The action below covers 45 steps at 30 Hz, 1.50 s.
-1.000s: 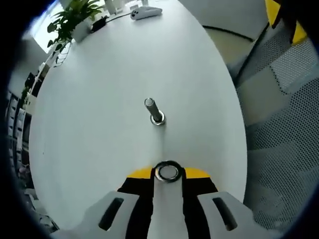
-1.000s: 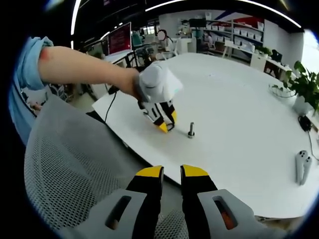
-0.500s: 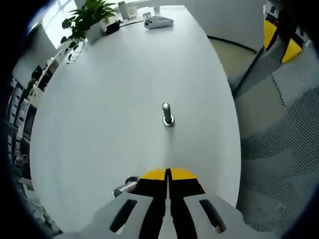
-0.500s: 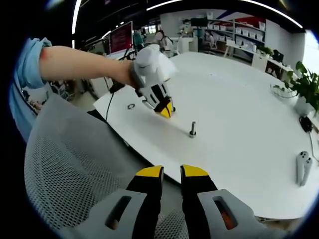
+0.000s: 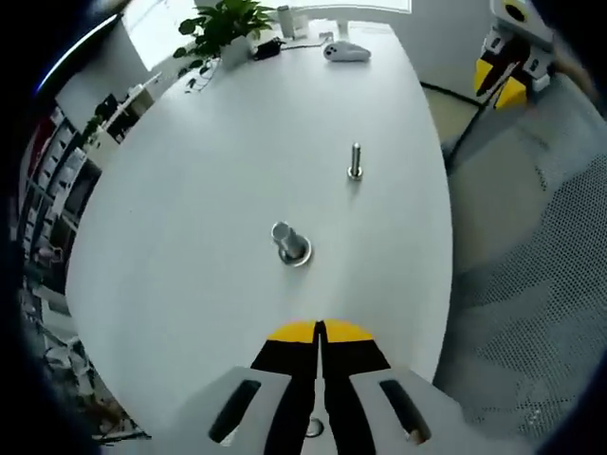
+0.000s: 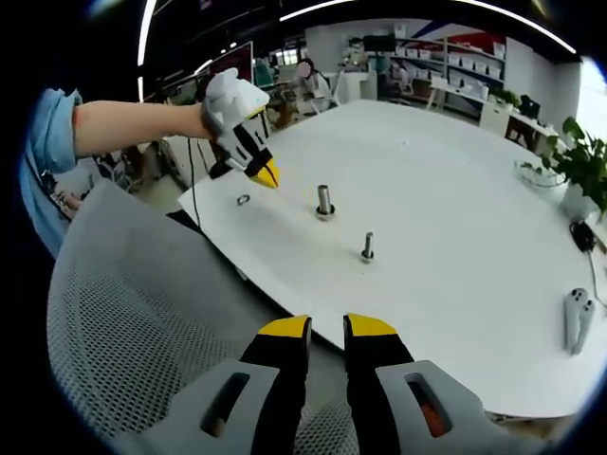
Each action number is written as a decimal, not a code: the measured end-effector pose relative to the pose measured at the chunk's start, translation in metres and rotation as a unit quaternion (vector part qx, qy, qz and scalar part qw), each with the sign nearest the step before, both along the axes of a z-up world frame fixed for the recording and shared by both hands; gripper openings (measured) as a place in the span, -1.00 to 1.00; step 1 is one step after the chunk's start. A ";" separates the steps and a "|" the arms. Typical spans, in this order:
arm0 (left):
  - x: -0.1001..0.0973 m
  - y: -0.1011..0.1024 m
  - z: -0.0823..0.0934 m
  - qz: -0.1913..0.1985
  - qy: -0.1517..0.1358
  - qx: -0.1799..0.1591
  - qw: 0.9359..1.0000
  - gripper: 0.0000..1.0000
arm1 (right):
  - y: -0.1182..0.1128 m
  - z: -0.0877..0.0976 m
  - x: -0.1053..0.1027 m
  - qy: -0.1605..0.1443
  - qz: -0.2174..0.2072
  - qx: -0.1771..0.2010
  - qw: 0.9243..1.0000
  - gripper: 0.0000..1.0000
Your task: Place the washer onto the threaded stud by aligning its center hole with the stud, sliding it down to the base, and recovering from edge contact or off-axis alignment until the washer reaches the visible bottom stop.
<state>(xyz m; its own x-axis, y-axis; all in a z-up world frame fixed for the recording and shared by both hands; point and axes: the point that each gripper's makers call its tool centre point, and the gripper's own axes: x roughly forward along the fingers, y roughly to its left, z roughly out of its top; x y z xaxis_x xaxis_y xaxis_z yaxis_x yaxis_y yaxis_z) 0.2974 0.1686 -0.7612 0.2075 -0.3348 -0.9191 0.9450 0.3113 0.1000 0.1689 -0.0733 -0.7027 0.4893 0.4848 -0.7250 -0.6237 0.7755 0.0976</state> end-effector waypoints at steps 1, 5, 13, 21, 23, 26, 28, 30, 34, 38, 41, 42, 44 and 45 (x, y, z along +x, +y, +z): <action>0.000 0.009 -0.001 0.008 0.000 0.002 1.000 -1.00 | 0.000 0.000 0.000 0.000 -0.001 -0.001 1.000 -0.67; -0.003 0.039 -0.006 0.027 0.000 0.003 1.000 -1.00 | -0.001 -0.001 -0.001 0.002 -0.003 -0.002 1.000 -0.67; -0.020 0.094 -0.045 0.073 0.041 0.028 0.996 -0.73 | -0.002 -0.001 -0.001 0.004 -0.010 -0.006 1.000 -0.67; -0.023 0.124 -0.075 0.085 0.046 0.063 0.993 -0.44 | -0.003 -0.002 -0.001 0.006 -0.011 -0.011 1.000 -0.67; -0.023 0.121 -0.077 0.092 0.047 0.056 0.993 -0.41 | -0.003 -0.002 -0.001 0.006 -0.012 -0.010 1.000 -0.67; -0.022 0.118 -0.075 0.094 0.051 0.052 0.993 -0.44 | -0.003 -0.002 -0.001 0.006 -0.012 -0.009 1.000 -0.67; -0.022 0.116 -0.077 0.096 0.064 0.050 0.992 -0.51 | -0.003 -0.002 -0.001 0.006 -0.011 -0.009 1.000 -0.67; -0.025 0.113 -0.077 0.094 0.071 0.049 0.992 -0.58 | -0.003 -0.002 -0.001 0.006 -0.012 -0.008 1.000 -0.67; -0.024 0.110 -0.078 0.080 0.070 0.061 0.992 -0.58 | -0.003 -0.001 0.000 0.004 -0.013 -0.007 1.000 -0.67; -0.021 0.104 -0.078 0.076 0.070 0.058 0.993 -0.58 | -0.003 -0.001 0.000 0.003 -0.012 -0.006 1.000 -0.67; -0.020 0.099 -0.078 0.072 0.071 0.060 0.993 -0.57 | -0.003 -0.001 0.000 0.002 -0.013 -0.005 1.000 -0.67; -0.020 0.097 -0.078 0.068 0.071 0.063 0.993 -0.57 | -0.003 -0.001 0.000 0.002 -0.013 -0.005 1.000 -0.67; -0.018 0.089 -0.078 0.062 0.071 0.064 0.993 -0.58 | -0.003 -0.001 0.000 0.002 -0.013 -0.005 1.000 -0.67; -0.019 0.087 -0.079 0.058 0.071 0.065 0.994 -0.58 | -0.003 -0.001 0.000 0.002 -0.013 -0.005 1.000 -0.67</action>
